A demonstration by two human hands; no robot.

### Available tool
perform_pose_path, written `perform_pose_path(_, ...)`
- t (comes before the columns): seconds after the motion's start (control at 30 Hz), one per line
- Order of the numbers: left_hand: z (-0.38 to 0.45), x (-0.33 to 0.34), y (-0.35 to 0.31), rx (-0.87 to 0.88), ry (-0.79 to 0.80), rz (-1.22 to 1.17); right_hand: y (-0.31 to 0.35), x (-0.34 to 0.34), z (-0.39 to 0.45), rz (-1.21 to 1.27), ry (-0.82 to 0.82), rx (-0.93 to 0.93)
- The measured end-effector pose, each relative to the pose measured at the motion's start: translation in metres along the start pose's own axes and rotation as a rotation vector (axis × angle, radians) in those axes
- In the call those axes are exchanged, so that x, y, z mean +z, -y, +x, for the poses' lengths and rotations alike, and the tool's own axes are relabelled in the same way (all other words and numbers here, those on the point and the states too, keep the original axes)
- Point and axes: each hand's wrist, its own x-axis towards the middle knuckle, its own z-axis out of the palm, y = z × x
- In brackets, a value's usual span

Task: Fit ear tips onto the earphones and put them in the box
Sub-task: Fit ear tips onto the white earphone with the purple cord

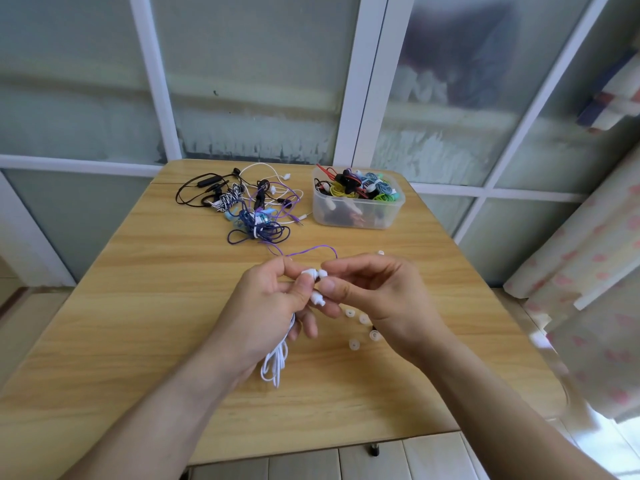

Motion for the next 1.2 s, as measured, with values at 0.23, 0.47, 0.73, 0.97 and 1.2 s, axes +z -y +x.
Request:
perform_pose_path(0.23,-0.001,-0.001,-0.001,-0.031,0.034,0.048,0.002,-0.005,0.000,-0.012,0.102,0.005)
perform_pose_path(0.47,-0.001,-0.003,-0.002,-0.079,0.104,0.064,-0.001,-0.009,0.002,-0.034,0.189,0.038)
perform_pose_path(0.73,-0.004,-0.004,-0.006,-0.156,0.228,-0.007,0.002,-0.015,0.002,-0.147,0.224,-0.003)
perform_pose_path(0.97,-0.003,-0.005,-0.007,-0.049,0.162,0.206,0.002,-0.008,-0.002,-0.023,0.156,0.158)
perform_pose_path(1.2,-0.009,-0.008,-0.011,0.219,0.038,0.437,-0.006,0.009,-0.001,0.577,0.164,0.619)
